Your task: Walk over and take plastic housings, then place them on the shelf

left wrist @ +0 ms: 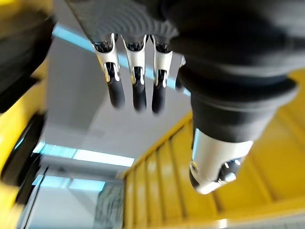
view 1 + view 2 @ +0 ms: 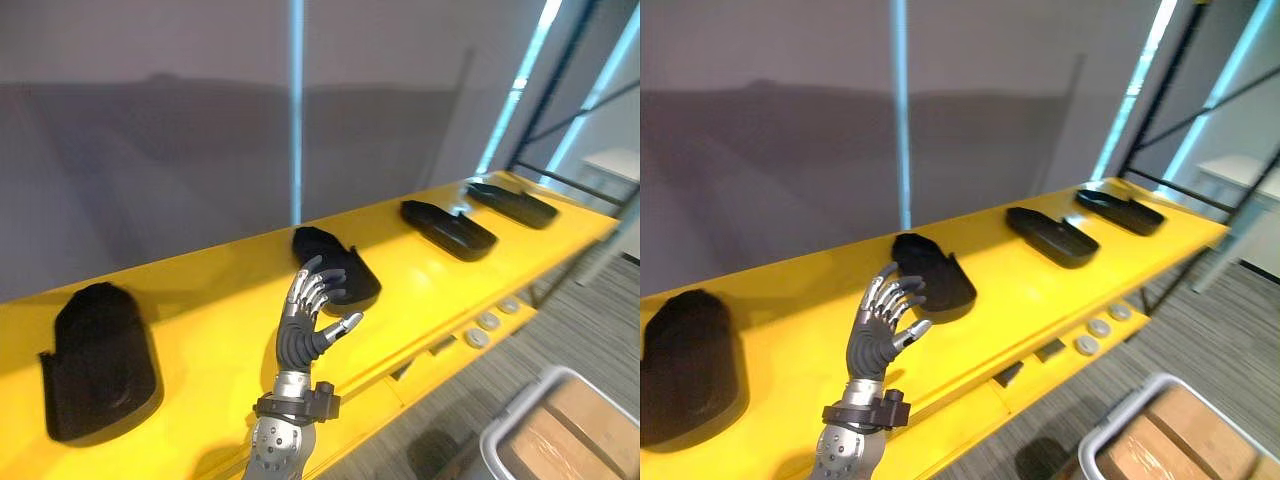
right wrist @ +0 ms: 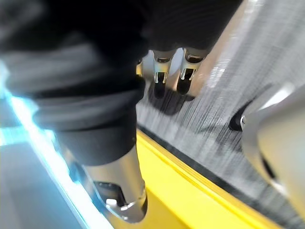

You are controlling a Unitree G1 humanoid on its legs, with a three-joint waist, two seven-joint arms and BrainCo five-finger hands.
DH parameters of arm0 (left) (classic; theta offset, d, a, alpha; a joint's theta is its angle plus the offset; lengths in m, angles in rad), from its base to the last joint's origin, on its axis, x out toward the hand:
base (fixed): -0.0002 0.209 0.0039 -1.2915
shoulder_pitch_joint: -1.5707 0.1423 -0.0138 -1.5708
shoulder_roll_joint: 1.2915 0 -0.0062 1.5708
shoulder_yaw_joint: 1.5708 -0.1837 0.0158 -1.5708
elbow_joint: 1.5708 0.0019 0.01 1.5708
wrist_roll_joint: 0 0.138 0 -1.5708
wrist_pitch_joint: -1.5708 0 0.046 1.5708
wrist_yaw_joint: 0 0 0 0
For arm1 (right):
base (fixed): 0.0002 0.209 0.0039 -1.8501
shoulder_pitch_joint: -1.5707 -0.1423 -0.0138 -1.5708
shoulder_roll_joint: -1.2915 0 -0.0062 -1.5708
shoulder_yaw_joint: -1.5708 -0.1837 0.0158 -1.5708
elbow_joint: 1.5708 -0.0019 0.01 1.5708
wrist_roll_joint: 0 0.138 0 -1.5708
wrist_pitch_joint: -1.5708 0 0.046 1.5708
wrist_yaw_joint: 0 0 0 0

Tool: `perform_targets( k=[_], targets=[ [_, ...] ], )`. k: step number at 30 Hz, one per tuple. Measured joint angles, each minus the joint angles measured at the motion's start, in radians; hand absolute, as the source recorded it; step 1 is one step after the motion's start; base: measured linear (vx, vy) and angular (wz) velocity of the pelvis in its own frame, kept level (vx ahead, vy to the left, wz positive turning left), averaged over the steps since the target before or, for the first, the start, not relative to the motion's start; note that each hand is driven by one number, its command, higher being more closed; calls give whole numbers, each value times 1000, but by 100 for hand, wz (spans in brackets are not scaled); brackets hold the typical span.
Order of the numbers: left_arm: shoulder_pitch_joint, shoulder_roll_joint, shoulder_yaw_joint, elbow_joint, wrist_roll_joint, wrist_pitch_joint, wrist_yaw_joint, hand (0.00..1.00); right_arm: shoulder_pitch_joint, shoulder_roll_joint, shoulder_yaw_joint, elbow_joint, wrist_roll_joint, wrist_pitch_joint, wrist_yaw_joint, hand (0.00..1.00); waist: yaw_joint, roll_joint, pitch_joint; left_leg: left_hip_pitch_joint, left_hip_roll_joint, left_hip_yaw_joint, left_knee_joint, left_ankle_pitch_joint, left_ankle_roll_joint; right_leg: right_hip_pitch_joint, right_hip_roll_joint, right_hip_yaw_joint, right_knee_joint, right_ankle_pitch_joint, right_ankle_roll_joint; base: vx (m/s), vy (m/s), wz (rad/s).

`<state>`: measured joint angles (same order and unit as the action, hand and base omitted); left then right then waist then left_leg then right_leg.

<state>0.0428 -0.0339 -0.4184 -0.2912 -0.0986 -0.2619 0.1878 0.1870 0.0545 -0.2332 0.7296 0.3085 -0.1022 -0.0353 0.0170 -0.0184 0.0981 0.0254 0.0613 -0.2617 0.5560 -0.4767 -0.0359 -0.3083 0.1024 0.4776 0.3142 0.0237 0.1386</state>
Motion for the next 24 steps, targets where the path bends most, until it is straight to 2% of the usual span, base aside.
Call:
perform_targets(
  k=[1, 2, 3, 4, 5, 7, 9, 10, 11, 12, 13, 14, 15, 17, 19, 20, 24],
  targets=[
    [-4, 0, 4, 19, -5, 1, -1, 0, -1, 9, 6, -12, 0, -1, -1, 0, 4, -4, 4, 7, -3, 83, -28, -18, 25, -47, 3, -90, -18, 98, -61, -341, 397, -238],
    [-12, 0, 5, 38, -10, 2, -1, 0, -2, 10, 2, -12, -1, -1, -3, 0, 10, -4, 8, 18, -1, 125, -50, -17, 29, -42, -8, -153, -82, 166, -108, -347, 302, -269],
    [-19, 0, 9, 59, -17, 6, -3, 0, -3, 4, -5, -6, -4, 2, -9, 0, 27, -15, 20, 49, 0, 243, -110, 9, 60, -34, -46, -347, -92, 161, -153, -271, 167, -262],
    [-17, -1, 15, 59, -17, 9, 0, 0, 3, 2, -19, -5, -5, 2, -15, 0, 31, -14, 23, 63, 3, 341, -127, 27, 67, -42, -82, -508, 34, 66, -154, -255, 142, -248],
    [-20, -1, 17, 57, -17, 9, 0, 0, 8, 2, -29, -4, -8, 2, -18, 0, 26, -12, 21, 67, 7, 380, -137, 35, 72, -39, -94, -552, 90, 11, -153, -247, 121, -214],
    [-49, -2, 30, 55, -16, 10, 1, 0, 16, 2, -43, 1, -46, 2, -27, 0, 24, -14, 18, 73, 22, 510, -190, 83, 68, -19, -151, -627, 258, -131, -151, -216, 22, -168],
    [-62, -2, 41, 59, -16, 14, 1, 0, 22, 3, -42, 13, -49, 2, -28, 0, 22, -20, 13, 78, 40, 559, -229, 117, 49, 30, -198, -642, 313, -185, -138, -149, -137, -99],
    [-62, -2, 43, 78, -16, 14, 1, 0, 27, 3, -52, 41, -52, 2, -30, 0, 22, -19, -2, 76, 50, 573, -248, 132, 34, 84, -229, -646, 302, -204, -121, -90, -176, -59],
    [-62, -2, 44, 93, -16, 16, 1, 0, 30, 3, -60, 54, -58, 2, -30, 0, 21, -19, -14, 73, 53, 573, -253, 136, 26, 115, -239, -643, 281, -212, -110, -23, -298, -29],
    [-62, -2, 60, 130, -14, 21, 0, 0, 30, 2, -76, 92, -81, 2, -30, 0, 19, -30, -42, 59, 54, 570, -260, 147, 7, 172, -243, -617, 176, -235, -69, 35, -287, -14],
    [-62, 2, 95, 185, -8, 24, -4, 0, 23, -9, -85, 127, -83, 2, -30, 0, 19, -42, -63, 56, 33, 553, -294, 172, -6, 216, -235, -625, 44, -246, -65, 53, -340, -19],
    [-62, 1, 117, 216, -3, 29, -5, 0, 16, -19, -88, 142, -84, 2, -30, 0, 22, -37, -72, 53, 28, 539, -318, 187, -7, 237, -225, -623, -20, -244, -67, 77, -267, -29],
    [-60, -5, 165, 285, 3, 45, -5, 0, -4, -48, -94, 181, -88, 2, -30, 0, 15, -4, -86, 46, 44, 519, -356, 214, -11, 254, -190, -623, -105, -191, -82, 62, -186, -25],
    [-60, -3, 242, 399, 4, 53, -6, 0, -25, -62, -105, 207, -89, 3, -31, 0, 10, 13, -97, 56, 57, 486, -403, 240, -14, 297, -154, -619, -217, -137, -99, 41, -168, -24],
    [-82, 3, 323, 581, 4, 63, -10, 0, -41, -78, -122, 237, -119, 4, -30, 0, 12, 15, -99, 70, 73, 476, -422, 250, -18, 330, -126, -603, -291, -94, -112, 3, -100, -29],
    [-102, 22, 378, 766, 15, 92, -12, 0, -59, -90, -122, 246, -133, 4, -26, 0, 7, 19, -101, 73, 76, 476, -426, 259, -32, 343, -120, -597, -330, -71, -117, -26, -36, -24],
    [-114, 59, 468, 1170, 68, 156, -17, 0, -78, -111, -162, 313, -164, 10, -24, 0, -1, 18, -94, 99, 67, 476, -446, 265, -37, 380, -122, -594, -384, -41, -114, -6, -4, -6]
  ],
)
